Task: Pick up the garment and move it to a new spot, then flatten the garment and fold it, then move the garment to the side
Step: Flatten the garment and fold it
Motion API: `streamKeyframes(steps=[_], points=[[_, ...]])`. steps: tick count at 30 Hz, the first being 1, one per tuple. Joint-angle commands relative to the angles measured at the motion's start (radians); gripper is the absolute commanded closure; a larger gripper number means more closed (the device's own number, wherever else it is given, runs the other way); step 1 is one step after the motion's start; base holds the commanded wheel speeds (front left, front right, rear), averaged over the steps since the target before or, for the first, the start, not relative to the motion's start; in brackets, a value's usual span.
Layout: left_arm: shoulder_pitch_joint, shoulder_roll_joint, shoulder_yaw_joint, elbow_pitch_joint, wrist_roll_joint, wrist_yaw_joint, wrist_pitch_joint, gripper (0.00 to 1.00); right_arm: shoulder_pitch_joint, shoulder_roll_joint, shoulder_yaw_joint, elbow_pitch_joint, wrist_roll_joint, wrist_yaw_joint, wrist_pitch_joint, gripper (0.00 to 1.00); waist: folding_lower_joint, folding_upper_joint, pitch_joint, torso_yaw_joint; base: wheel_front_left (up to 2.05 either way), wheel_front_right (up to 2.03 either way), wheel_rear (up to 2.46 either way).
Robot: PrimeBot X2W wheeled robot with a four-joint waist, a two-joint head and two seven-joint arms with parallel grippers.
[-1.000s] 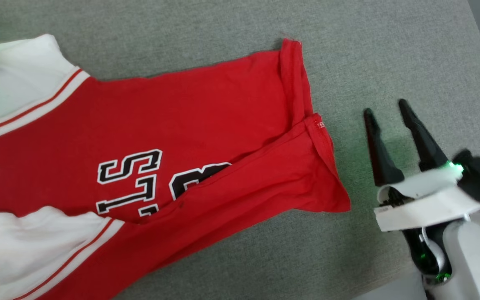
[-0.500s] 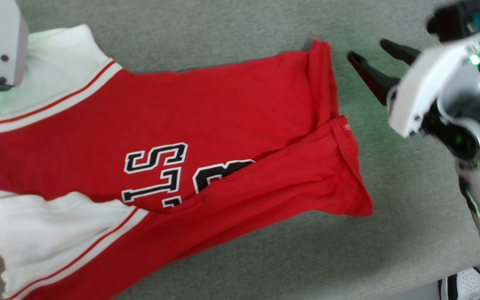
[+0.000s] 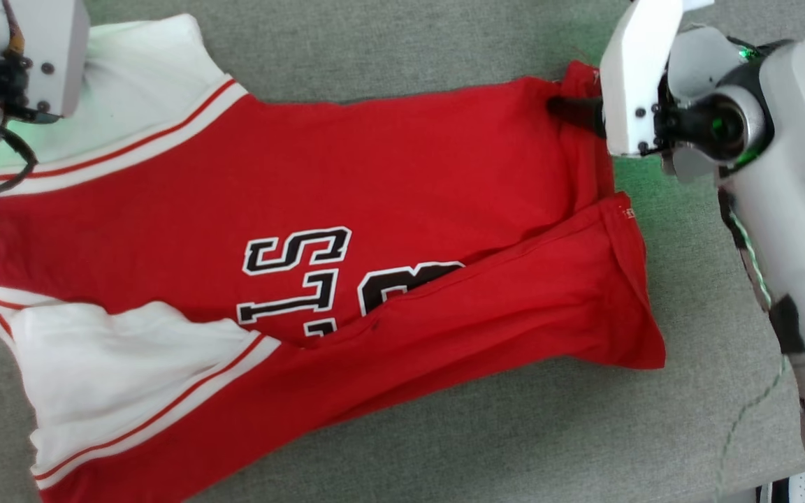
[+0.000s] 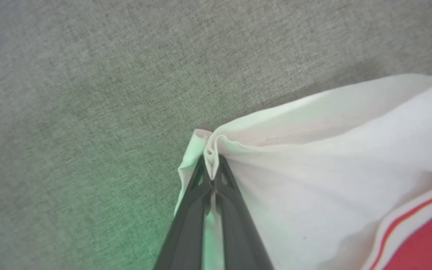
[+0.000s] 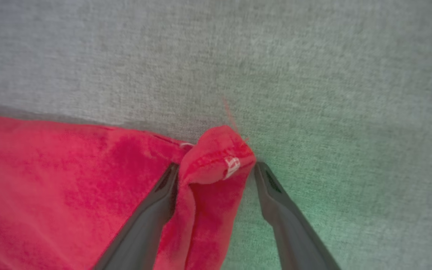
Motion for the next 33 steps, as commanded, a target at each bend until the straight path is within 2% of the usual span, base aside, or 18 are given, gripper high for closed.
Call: streamKeyframes(steps=[1,2,3,4,8,14,20,25,29,33], points=[[0.087,-0.044,-0.047,0.039,-0.009,-0.009,0.001,1.0,0.042,0.049,0.025,0.072,0.003,0.001,0.06,0.0,0.0,0.0,0.002,0.004,0.0,0.0,0.0],[0.086,-0.047,-0.047,0.044,-0.009,-0.011,-0.002,1.0,0.04,0.059,0.02,0.102,0.005,0.001,0.091,0.05,0.0,0.0,0.003,0.006,0.0,0.0,0.0],[0.086,-0.05,-0.047,0.049,-0.009,-0.013,-0.005,1.0,0.033,0.065,0.014,0.131,0.005,0.001,0.121,0.56,0.0,0.0,0.003,0.008,0.0,0.0,0.0],[0.086,-0.054,-0.048,0.055,-0.009,-0.014,-0.009,1.0,0.023,0.072,0.008,0.15,0.007,0.001,0.141,1.0,0.0,0.0,0.003,0.01,0.0,0.0,0.0],[0.096,-0.073,-0.044,0.077,-0.02,-0.022,-0.033,1.0,-0.03,0.084,-0.022,0.182,-0.012,0.002,0.136,1.0,0.0,0.0,-0.009,0.025,0.0,0.0,0.0],[0.067,-0.103,-0.021,0.09,-0.021,-0.037,-0.107,1.0,-0.052,0.06,-0.032,0.133,-0.013,0.002,0.018,1.0,0.0,0.0,-0.07,0.062,0.0,0.0,0.0],[0.052,-0.1,0.017,0.089,-0.042,-0.064,-0.207,1.0,0.007,-0.044,0.019,0.019,0.011,0.002,-0.173,1.0,0.0,0.0,-0.165,0.115,0.0,0.0,0.0],[0.072,-0.081,0.033,0.049,-0.057,-0.09,-0.28,1.0,0.094,-0.146,0.072,-0.078,0.067,0.001,-0.284,1.0,0.0,0.0,-0.246,0.164,0.0,0.0,0.0],[0.134,-0.042,0.05,-0.005,-0.103,-0.101,-0.31,1.0,0.185,-0.217,0.115,-0.151,0.11,0.0,-0.334,1.0,0.0,0.0,-0.3,0.193,0.0,0.0,0.0],[0.238,0.001,0.056,-0.094,-0.151,-0.098,-0.315,1.0,0.292,-0.288,0.159,-0.239,0.163,0.0,-0.337,1.0,0.0,0.0,-0.349,0.219,0.0,0.0,0.0]])
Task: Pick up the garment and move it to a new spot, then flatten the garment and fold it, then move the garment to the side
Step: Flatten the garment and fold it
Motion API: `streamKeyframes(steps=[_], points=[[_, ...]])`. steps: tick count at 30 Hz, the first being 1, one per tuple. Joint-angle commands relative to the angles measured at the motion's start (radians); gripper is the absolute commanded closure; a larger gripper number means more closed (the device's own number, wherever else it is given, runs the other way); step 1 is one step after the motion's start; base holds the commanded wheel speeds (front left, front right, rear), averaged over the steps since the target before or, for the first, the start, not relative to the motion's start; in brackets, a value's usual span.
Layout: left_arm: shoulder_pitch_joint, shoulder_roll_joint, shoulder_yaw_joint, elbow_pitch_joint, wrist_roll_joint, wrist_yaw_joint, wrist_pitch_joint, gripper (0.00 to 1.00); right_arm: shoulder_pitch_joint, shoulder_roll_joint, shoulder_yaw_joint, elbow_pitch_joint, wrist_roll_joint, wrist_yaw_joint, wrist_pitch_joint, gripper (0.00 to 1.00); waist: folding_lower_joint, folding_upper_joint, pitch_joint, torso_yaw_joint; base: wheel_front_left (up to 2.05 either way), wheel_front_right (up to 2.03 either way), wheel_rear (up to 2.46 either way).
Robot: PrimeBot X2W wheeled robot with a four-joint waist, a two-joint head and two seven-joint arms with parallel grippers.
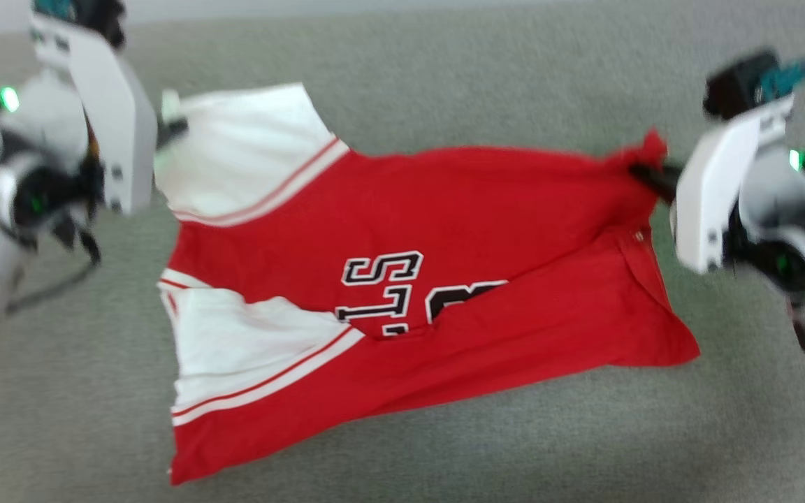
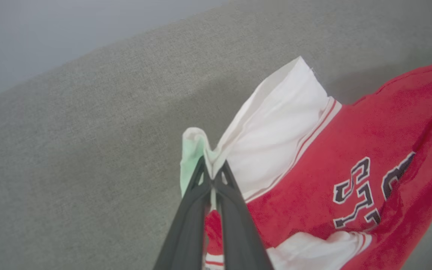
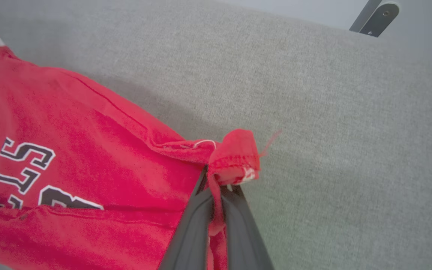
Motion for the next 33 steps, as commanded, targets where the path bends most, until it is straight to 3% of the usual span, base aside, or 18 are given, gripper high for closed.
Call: streamKeyframes(steps=[1,8,13,19,27,28,29,30,31,33], points=[[0.069,0.022,-0.002,-0.045,-0.023,0.009,0.005,1.0,0.057,-0.036,0.009,-0.04,0.023,0.0,0.0,1.0,0.0,0.0,-0.082,0.066,0.0,0.0,0.0],[0.296,0.093,-0.023,-0.255,-0.104,0.109,0.056,1.0,0.231,-0.11,-0.004,-0.149,0.093,0.0,0.091,1.0,0.0,0.0,-0.103,0.085,0.0,0.0,0.0],[0.376,0.102,-0.049,-0.307,-0.131,0.156,0.088,1.0,0.281,-0.103,-0.012,-0.17,0.095,0.0,0.163,1.0,0.0,0.0,-0.093,0.081,0.0,0.0,0.0],[0.399,0.045,-0.067,-0.227,-0.169,0.192,0.122,1.0,0.251,-0.038,-0.023,-0.136,0.056,0.0,0.243,1.0,0.0,0.0,-0.063,0.059,0.0,0.0,0.0],[0.341,-0.025,-0.11,-0.058,-0.148,0.2,0.188,1.0,0.195,0.029,-0.017,-0.078,0.009,0.0,0.256,1.0,0.0,0.0,-0.046,0.046,0.0,0.0,0.0],[0.333,-0.026,-0.119,-0.052,-0.138,0.19,0.195,0.88,0.194,0.031,-0.019,-0.071,0.006,0.0,0.254,1.0,0.0,0.0,-0.046,0.047,0.0,0.0,0.0],[0.322,-0.025,-0.117,-0.045,-0.133,0.193,0.192,0.63,0.195,0.034,-0.02,-0.066,0.005,0.0,0.253,1.0,0.0,0.0,-0.047,0.049,0.0,0.0,0.0],[0.309,-0.023,-0.109,-0.039,-0.134,0.199,0.191,0.16,0.196,0.036,-0.02,-0.06,0.005,0.0,0.252,1.0,0.0,0.0,-0.049,0.051,0.0,0.0,0.0],[0.298,-0.019,-0.105,-0.038,-0.136,0.204,0.202,0.0,0.199,0.035,-0.021,-0.054,0.004,0.0,0.25,1.0,0.0,0.0,-0.052,0.053,0.0,0.0,0.0],[0.276,0.004,-0.106,-0.047,-0.133,0.222,0.24,0.0,0.207,0.032,-0.023,-0.043,0.002,0.0,0.252,1.0,0.0,0.0,-0.058,0.06,0.0,0.0,0.0]])
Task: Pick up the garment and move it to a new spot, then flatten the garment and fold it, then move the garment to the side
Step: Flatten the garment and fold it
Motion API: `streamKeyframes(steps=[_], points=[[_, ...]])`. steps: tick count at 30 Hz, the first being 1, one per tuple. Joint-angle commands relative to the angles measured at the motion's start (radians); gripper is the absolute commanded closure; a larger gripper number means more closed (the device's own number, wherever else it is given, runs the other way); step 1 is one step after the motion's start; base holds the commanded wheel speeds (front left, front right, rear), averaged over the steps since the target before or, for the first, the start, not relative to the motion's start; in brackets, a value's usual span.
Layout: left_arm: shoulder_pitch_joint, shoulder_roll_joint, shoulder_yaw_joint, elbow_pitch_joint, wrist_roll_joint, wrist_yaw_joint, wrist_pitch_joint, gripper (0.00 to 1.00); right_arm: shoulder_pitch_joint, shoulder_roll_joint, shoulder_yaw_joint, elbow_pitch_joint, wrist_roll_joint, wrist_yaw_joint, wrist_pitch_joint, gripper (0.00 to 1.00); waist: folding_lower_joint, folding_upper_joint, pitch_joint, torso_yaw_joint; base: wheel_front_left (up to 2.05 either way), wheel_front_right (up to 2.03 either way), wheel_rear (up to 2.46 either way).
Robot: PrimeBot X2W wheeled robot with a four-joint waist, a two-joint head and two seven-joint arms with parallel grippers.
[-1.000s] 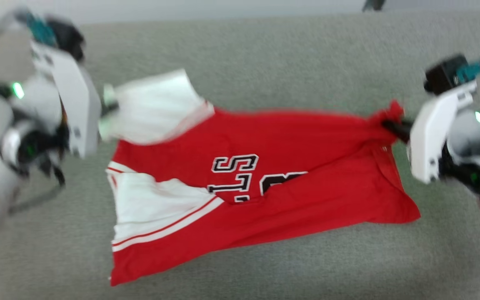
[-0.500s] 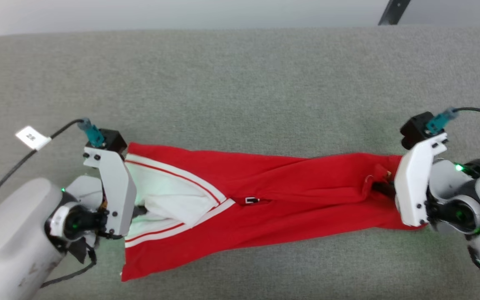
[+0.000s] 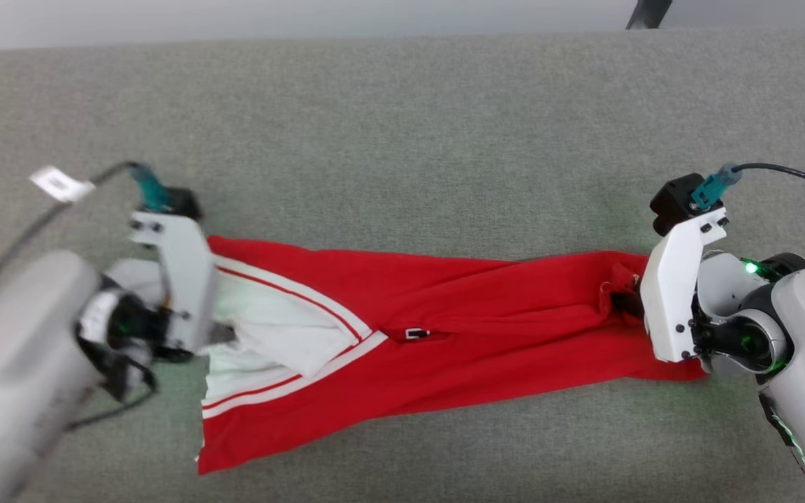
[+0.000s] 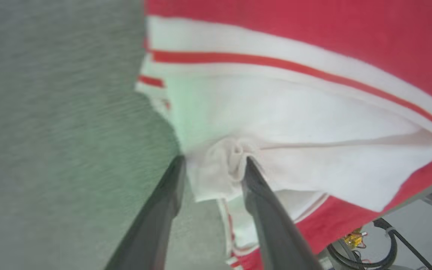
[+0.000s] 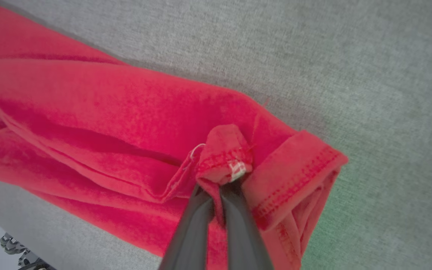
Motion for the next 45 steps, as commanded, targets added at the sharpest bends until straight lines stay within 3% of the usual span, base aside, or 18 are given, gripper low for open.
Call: streamKeyframes(steps=[1,6,12,13,14,15,24,34,39,45], points=[[-0.011,0.03,-0.002,0.0,0.013,0.018,0.02,0.0,0.008,-0.001,-0.003,0.006,-0.003,0.0,0.001,1.0,0.0,-0.0001,-0.008,0.008,0.0,0.0,0.0],[-0.074,0.1,0.008,-0.112,0.049,0.046,0.053,0.0,0.022,-0.002,-0.013,0.016,0.0,0.0,0.003,1.0,0.0,-0.0001,-0.023,0.023,0.0,0.0,0.0],[-0.046,0.139,0.055,-0.247,0.105,0.053,-0.124,0.0,0.048,0.014,-0.052,0.054,-0.014,0.0,0.032,1.0,0.0,-0.0001,-0.039,0.036,0.0,0.0,0.0],[-0.029,0.138,0.058,-0.261,0.107,0.054,-0.15,0.0,0.053,0.018,-0.058,0.065,-0.026,0.0,0.038,0.94,0.0,-0.0001,-0.042,0.039,0.0,0.0,0.0],[-0.014,0.134,0.06,-0.275,0.108,0.051,-0.176,0.0,0.059,0.021,-0.064,0.078,-0.04,0.0,0.041,0.64,0.0,-0.0001,-0.043,0.041,0.0,0.0,0.0],[0.0,0.127,0.062,-0.287,0.108,0.045,-0.204,0.0,0.068,0.03,-0.073,0.091,-0.051,0.0,0.04,0.0,0.0,-0.0001,-0.045,0.044,0.0,0.0,0.0],[0.101,0.087,0.075,-0.249,0.133,0.017,-0.424,0.0,0.057,0.081,-0.141,0.123,-0.118,-0.001,0.036,0.0,0.0,-0.0001,-0.099,0.046,0.0,0.0,0.0],[0.22,0.072,0.114,-0.241,0.16,-0.019,-0.691,0.0,0.184,0.006,-0.183,-0.104,-0.087,0.0,-0.021,0.0,0.0,-0.0001,-0.204,0.037,0.0,0.0,0.0],[0.319,0.082,0.158,-0.261,0.167,-0.004,-0.872,0.0,0.286,-0.028,-0.188,-0.244,-0.092,0.0,-0.196,0.0,0.0,-0.0001,-0.258,0.032,0.0,0.0,0.0],[0.466,0.081,0.211,-0.311,0.196,0.029,-1.131,0.0,0.406,-0.049,-0.187,-0.322,-0.132,0.0,-0.522,0.0,0.0,-0.0001,-0.3,0.037,0.0,0.0,0.0]])
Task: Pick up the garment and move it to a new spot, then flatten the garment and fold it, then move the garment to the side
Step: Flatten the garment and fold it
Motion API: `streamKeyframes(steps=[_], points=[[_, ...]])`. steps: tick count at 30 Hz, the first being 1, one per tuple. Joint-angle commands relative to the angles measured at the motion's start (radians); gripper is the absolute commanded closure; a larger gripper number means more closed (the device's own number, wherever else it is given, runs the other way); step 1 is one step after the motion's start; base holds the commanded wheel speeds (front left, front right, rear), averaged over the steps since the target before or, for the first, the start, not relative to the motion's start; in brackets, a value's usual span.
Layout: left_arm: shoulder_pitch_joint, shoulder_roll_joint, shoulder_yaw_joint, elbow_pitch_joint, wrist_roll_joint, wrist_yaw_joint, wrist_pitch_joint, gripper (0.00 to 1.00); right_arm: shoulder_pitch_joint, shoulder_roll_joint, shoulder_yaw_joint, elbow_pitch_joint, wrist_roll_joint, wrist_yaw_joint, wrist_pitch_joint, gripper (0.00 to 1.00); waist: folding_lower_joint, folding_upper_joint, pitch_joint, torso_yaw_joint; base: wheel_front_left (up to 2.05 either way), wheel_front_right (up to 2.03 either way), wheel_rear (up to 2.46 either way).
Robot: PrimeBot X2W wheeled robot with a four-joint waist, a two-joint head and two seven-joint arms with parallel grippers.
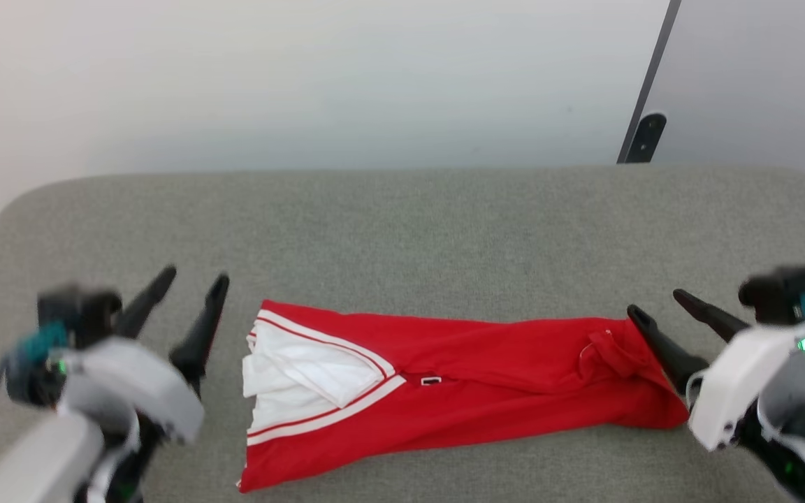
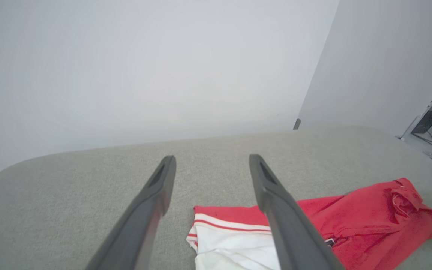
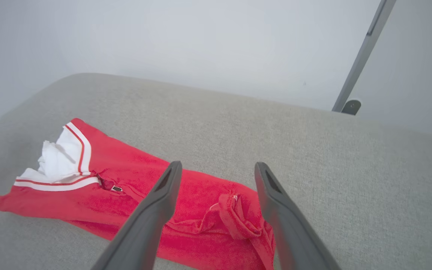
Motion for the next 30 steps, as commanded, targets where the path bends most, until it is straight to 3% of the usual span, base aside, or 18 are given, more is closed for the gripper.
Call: streamKeyframes(steps=[1,7,12,17,18,24,30], points=[[0.052,-0.008,0.005,-0.018,0.016,0.006,-0.057,0.0,0.038,-0.001,0.009,-0.011,-0.019,-0.001,-0.091,0.0,0.0,0.0,-0.027,0.004,0.0,0.0,0.0],[0.196,-0.053,0.069,-0.03,0.045,0.041,-0.124,0.0,0.142,0.026,-0.008,0.031,-0.054,-0.001,-0.327,0.0,0.0,0.0,-0.064,0.021,0.0,0.0,0.0],[0.295,-0.128,0.185,-0.063,0.109,0.04,-0.126,0.0,0.194,0.047,-0.034,0.065,-0.052,-0.001,-0.427,0.0,0.0,0.0,-0.086,0.036,0.0,0.0,0.0],[0.41,-0.223,0.322,-0.1,0.222,-0.003,-0.125,0.0,0.241,0.069,-0.049,0.094,-0.039,-0.001,-0.495,0.0,0.0,0.0,-0.109,0.053,0.0,0.0,0.0],[0.441,-0.251,0.362,-0.11,0.288,-0.028,-0.125,0.0,0.254,0.075,-0.056,0.105,-0.041,-0.001,-0.511,0.0,0.0,0.0,-0.116,0.06,0.0,0.0,0.0],[0.508,-0.306,0.419,-0.092,0.503,-0.104,-0.125,0.0,0.266,0.088,-0.055,0.124,-0.048,-0.001,-0.538,0.0,0.0,0.0,-0.125,0.074,0.0,0.0,0.0],[0.523,-0.367,0.479,-0.071,0.577,-0.166,-0.125,0.0,0.246,0.09,-0.059,0.15,-0.041,-0.001,-0.513,0.0,0.0,0.0,-0.121,0.078,0.0,0.0,0.0]])
